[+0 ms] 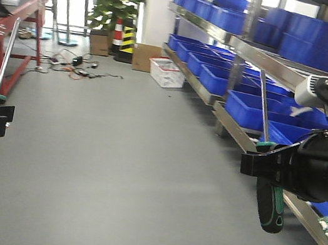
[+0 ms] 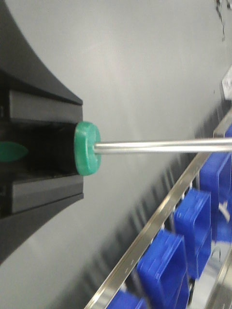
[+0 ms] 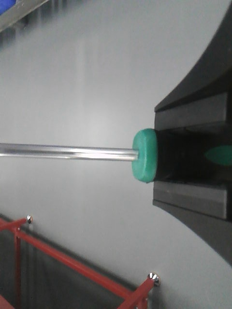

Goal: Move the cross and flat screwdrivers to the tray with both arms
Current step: 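Hold both screwdrivers upright while the base drives to the conveyor tray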

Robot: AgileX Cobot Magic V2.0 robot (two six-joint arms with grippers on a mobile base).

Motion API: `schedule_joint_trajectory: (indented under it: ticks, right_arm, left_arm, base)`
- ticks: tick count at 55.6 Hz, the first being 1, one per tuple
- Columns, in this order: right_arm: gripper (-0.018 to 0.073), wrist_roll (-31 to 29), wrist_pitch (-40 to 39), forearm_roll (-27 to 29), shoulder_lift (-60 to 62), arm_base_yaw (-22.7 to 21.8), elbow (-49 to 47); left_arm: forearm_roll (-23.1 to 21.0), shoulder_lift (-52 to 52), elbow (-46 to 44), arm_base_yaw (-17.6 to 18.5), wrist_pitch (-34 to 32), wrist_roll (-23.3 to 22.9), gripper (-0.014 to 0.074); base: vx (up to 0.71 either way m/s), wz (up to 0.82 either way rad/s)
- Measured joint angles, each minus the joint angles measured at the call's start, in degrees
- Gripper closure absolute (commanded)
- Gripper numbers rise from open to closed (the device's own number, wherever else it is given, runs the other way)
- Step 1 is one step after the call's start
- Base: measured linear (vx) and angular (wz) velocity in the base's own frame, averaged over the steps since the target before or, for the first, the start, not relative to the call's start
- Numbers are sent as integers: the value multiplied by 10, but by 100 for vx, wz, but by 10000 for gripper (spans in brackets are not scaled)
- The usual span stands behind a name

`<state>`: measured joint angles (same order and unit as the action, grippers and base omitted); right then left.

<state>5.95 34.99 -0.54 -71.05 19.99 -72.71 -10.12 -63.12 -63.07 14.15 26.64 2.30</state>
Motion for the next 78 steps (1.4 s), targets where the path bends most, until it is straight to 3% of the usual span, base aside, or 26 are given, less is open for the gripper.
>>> schedule_joint_trajectory:
  ticks: [51,78]
  right_arm:
    - [567,0,-1,0,0,0,0]
    - [567,0,-2,2,0,1,0]
  left_arm:
    - [0,0,0,0,0,0,594]
    - [0,0,0,0,0,0,594]
  base:
    - [56,22]
    - [56,-23]
